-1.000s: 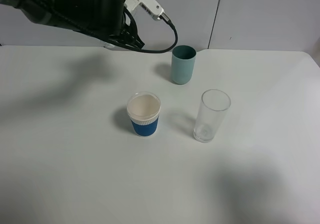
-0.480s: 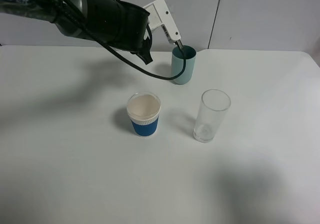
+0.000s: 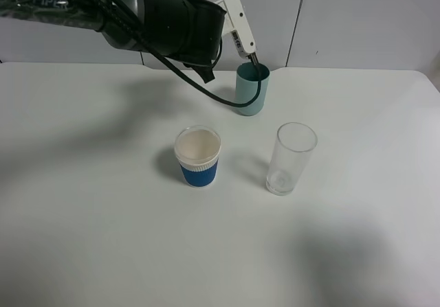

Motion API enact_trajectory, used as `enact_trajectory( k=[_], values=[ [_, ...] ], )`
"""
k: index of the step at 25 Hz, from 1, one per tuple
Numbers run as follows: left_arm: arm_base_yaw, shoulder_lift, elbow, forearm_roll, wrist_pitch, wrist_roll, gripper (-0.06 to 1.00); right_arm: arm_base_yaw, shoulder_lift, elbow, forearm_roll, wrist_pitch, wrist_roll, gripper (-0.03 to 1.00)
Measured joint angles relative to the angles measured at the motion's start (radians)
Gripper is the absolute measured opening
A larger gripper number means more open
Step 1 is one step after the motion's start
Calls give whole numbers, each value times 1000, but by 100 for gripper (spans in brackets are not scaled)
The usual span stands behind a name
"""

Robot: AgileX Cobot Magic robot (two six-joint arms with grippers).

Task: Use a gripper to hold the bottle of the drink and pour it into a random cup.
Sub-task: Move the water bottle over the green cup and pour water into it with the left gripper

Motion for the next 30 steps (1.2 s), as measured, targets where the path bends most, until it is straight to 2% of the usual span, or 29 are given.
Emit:
enact_trajectory(
  k=[3, 6, 19, 23, 30],
  values=[
    [-1, 9, 0, -1, -11, 72, 51, 0, 0, 0, 0, 0, 0, 74],
    [-1, 18, 0, -2, -14, 97, 51, 0, 0, 0, 0, 0, 0, 74],
    [-1, 18, -2, -4, -24, 99, 51, 0, 0, 0, 0, 0, 0, 74],
    [-1, 51, -49, -5, -76, 100, 51, 0, 0, 0, 0, 0, 0, 74],
    [0, 75, -115, -6, -94, 103, 51, 0, 0, 0, 0, 0, 0, 74]
  ],
)
